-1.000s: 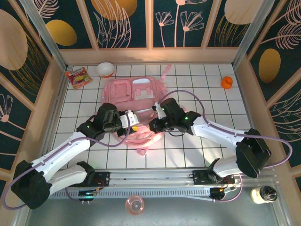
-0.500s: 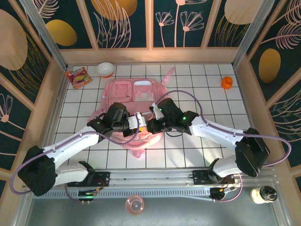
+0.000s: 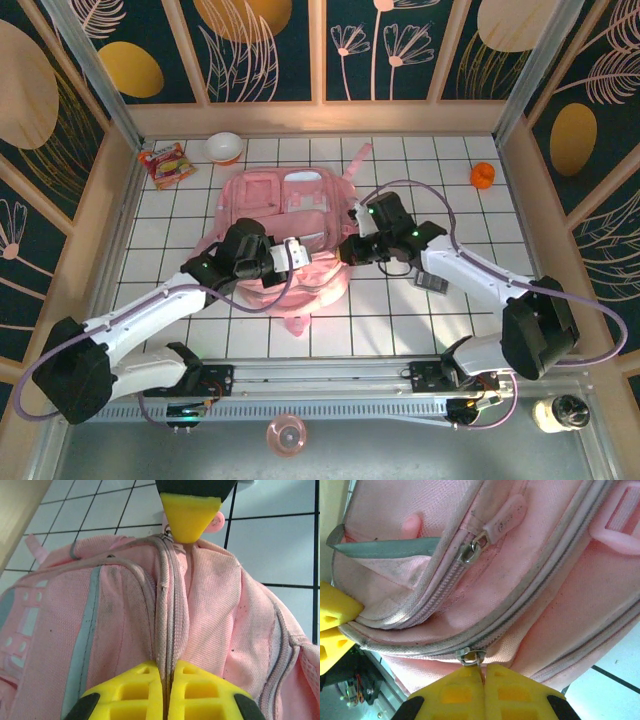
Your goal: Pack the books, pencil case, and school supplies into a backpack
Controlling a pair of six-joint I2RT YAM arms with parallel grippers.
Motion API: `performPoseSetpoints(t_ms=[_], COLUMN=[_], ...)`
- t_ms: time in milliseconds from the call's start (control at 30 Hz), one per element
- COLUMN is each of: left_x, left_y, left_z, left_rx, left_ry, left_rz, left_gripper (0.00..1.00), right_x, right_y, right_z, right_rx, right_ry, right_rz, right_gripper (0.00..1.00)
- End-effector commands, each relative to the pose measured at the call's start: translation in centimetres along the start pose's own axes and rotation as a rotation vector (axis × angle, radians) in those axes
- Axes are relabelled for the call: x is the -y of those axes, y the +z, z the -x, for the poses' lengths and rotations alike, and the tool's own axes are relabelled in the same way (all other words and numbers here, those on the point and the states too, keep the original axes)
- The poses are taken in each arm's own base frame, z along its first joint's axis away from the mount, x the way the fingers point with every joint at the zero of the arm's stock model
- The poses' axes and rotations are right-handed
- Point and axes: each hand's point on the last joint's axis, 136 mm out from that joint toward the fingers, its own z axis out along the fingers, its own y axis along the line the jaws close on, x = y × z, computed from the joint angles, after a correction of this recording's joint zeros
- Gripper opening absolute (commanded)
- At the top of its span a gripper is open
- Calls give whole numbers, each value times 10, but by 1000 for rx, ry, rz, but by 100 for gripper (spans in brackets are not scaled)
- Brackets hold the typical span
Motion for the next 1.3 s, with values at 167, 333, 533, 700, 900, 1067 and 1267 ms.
performPoseSetpoints(t_ms=[167, 333, 533, 700, 900, 1067, 1267], left_x=[20, 30, 39, 50, 64, 19, -40], left_y=[-20, -24, -28, -33, -38, -33, -36], left_z=[7, 14, 14, 14, 13, 12, -37], left_rx=[44, 82, 98, 111, 120, 94, -71], left_ry=[30, 54, 73, 99, 120, -52, -240], left_rz=[-89, -145, -183, -233, -304, -41, 364], left_gripper=[0, 0, 0, 0, 0, 26, 35], right_x=[87, 101, 111, 122, 111, 78, 33], right_y=[-1, 4, 7, 14, 22, 25, 28], right_z=[29, 57, 79, 81, 99, 79, 28], right_rx=[46, 118, 173, 178, 210, 167, 128], right_ry=[58, 72, 87, 111, 71, 31, 61], right_rz=[-255, -252, -246, -252, -172, -120, -80], right_gripper=[0, 0, 0, 0, 0, 0, 0])
